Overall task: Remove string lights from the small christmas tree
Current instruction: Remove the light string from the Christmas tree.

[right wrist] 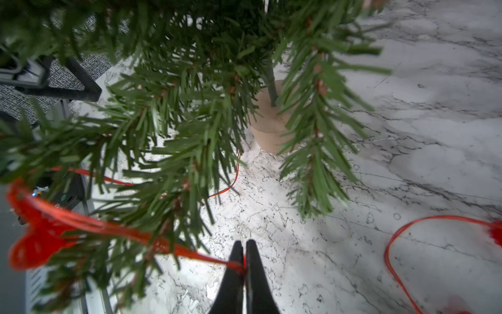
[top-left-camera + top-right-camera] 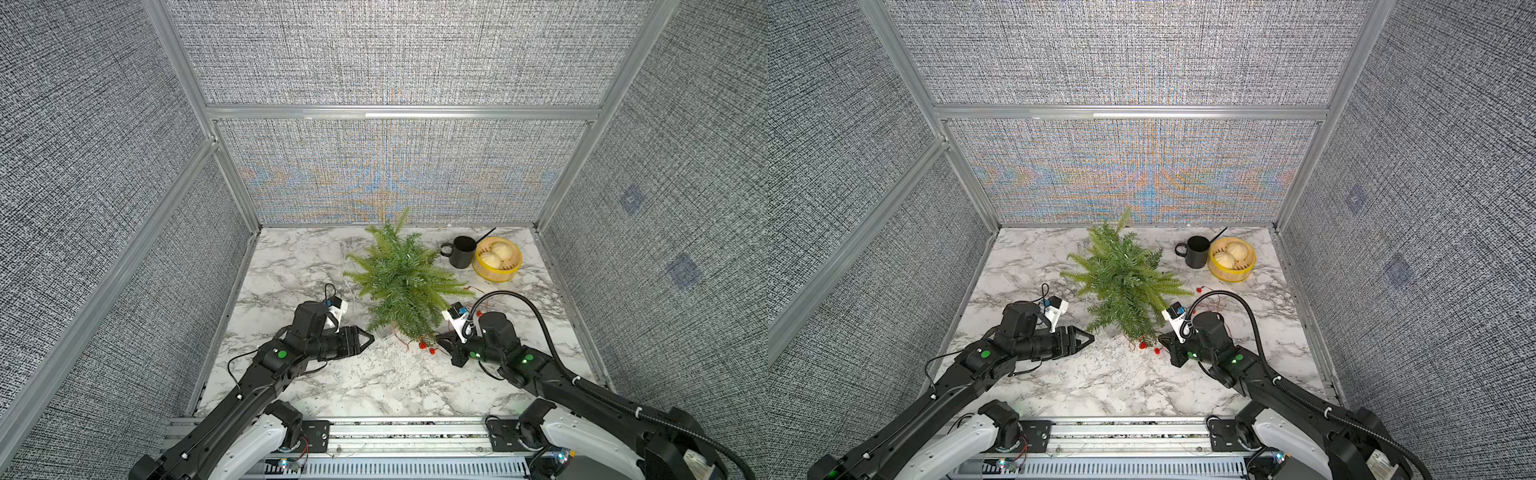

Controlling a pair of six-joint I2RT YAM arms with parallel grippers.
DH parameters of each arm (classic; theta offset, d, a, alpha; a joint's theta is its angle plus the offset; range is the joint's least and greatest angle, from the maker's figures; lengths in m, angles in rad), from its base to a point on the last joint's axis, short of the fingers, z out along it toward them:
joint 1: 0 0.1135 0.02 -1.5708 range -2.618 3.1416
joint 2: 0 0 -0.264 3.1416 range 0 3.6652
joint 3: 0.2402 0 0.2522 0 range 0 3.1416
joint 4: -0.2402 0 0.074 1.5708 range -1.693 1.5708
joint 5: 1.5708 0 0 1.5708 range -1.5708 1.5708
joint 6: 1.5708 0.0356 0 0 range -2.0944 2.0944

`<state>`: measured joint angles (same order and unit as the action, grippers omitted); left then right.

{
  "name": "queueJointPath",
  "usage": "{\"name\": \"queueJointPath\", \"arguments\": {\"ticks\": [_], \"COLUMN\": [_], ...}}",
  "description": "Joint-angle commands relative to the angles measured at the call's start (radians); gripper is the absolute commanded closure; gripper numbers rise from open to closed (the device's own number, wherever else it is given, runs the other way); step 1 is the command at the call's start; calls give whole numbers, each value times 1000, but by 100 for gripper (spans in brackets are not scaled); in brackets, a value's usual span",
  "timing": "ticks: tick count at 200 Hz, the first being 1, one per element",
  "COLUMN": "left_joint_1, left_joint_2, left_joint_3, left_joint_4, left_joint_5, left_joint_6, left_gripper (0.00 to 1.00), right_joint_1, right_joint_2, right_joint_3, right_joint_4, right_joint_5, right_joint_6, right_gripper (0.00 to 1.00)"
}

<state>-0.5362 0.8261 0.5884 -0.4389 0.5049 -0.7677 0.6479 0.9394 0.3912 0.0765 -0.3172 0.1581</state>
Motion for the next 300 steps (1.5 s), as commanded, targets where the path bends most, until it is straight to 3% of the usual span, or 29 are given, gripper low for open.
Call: {"name": "queueJointPath", "arguments": {"ticks": [1,81,130,186,300], "left_joint_1": [-1,-6,-26,-86,-164], "left_joint_2": [-1,-10,1,-16,4], "left_joint_3": [-11,-49,-65,-26,36], "left_joint_4": [54,100,252,310,342], "left_joint_5": [28,146,229,165,233], "left_joint_6": [-15,174,233,328,424], "left_gripper": [38,38,38,44,43], "right_joint_1": [15,71,101,154,233], "right_joint_2": [-28,-132,-120,-114,-76], "right_joint_3": [8,148,261,358,467], "right_joint_4": [-37,-286,-399,-451,-471], "right_joint_5": [25,86,100,105,87], "right_joint_6": [26,3,-21,-57,-98], "right_gripper": [98,100,100,100,100]}}
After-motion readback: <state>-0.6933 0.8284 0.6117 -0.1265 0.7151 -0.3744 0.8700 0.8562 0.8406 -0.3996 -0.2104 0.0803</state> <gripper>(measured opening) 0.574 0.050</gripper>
